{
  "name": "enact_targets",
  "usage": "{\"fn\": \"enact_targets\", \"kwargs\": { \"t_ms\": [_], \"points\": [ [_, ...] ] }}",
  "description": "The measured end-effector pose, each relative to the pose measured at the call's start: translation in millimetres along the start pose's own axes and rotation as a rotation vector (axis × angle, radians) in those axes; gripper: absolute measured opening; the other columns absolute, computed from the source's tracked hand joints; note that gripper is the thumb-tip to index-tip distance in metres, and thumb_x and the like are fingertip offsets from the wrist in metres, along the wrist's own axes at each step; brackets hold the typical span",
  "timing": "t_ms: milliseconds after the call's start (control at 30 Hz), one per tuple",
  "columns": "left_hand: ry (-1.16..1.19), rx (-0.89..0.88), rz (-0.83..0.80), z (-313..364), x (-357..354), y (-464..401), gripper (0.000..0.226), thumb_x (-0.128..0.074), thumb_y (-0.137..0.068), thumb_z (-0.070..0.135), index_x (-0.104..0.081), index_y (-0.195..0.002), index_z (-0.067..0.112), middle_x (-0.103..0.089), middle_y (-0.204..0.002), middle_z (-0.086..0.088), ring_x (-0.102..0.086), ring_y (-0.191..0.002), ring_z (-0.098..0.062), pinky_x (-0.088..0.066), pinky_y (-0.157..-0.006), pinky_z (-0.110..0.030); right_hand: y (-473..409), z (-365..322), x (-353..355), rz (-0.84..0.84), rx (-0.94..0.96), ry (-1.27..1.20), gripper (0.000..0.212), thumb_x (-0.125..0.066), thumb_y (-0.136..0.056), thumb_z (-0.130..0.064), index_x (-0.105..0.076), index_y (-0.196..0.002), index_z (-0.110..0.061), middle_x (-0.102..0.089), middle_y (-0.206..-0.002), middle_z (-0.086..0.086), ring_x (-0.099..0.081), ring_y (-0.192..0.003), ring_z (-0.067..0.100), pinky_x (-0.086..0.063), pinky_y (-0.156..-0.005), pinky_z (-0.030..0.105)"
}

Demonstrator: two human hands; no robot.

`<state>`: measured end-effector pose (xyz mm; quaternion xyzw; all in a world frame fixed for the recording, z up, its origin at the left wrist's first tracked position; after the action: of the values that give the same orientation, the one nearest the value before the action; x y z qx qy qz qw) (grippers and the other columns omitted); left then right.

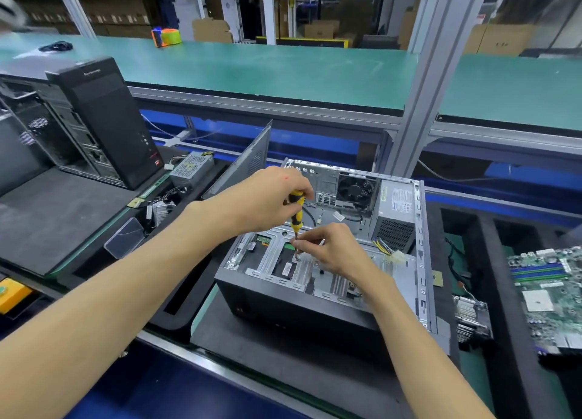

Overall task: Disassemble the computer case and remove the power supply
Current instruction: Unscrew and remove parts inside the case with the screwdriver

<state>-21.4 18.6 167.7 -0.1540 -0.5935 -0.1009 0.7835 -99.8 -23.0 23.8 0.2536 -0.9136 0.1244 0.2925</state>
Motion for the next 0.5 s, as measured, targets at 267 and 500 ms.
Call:
{"fn": "enact_targets", "kwargs": {
  "t_ms": [267, 500],
  "points": [
    [0.05, 0.002, -0.027, 9, 0, -2, 0.023, -0.07, -0.09, 0.016, -0.073, -0.113, 0.02, -0.071, -0.103, 0.005, -0.064, -0.095, -0.014, -0.052, -0.091, -0.037, 4, -5, 4, 0.001, 0.074, 0.036, 0.017, -0.076, -0.09, -0.035, -0.081, -0.097, -0.021, -0.072, -0.083, -0.015, -0.057, -0.072, -0.009, -0.041, -0.063, 0.008],
    [-0.047, -0.023, 0.039, 9, 3, 3, 0.02, -0.07, -0.091, 0.027, -0.071, -0.11, 0.02, -0.07, -0.102, 0.006, -0.061, -0.095, -0.016, -0.05, -0.089, -0.036, 10, -19, 2, 0.035, 0.178, 0.124, 0.016, -0.072, -0.093, -0.027, -0.081, -0.101, -0.017, -0.076, -0.091, -0.007, -0.059, -0.072, -0.006, -0.04, -0.063, 0.009]
  ]
}}
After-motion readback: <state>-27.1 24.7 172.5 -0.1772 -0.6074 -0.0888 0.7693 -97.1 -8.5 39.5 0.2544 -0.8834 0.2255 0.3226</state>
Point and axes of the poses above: each hand's wrist, its own y-axis away from the middle knuckle, its own x-axis out of the back of the hand, z = x × y, the point moved 10 cm from there along -y, towards the middle knuckle
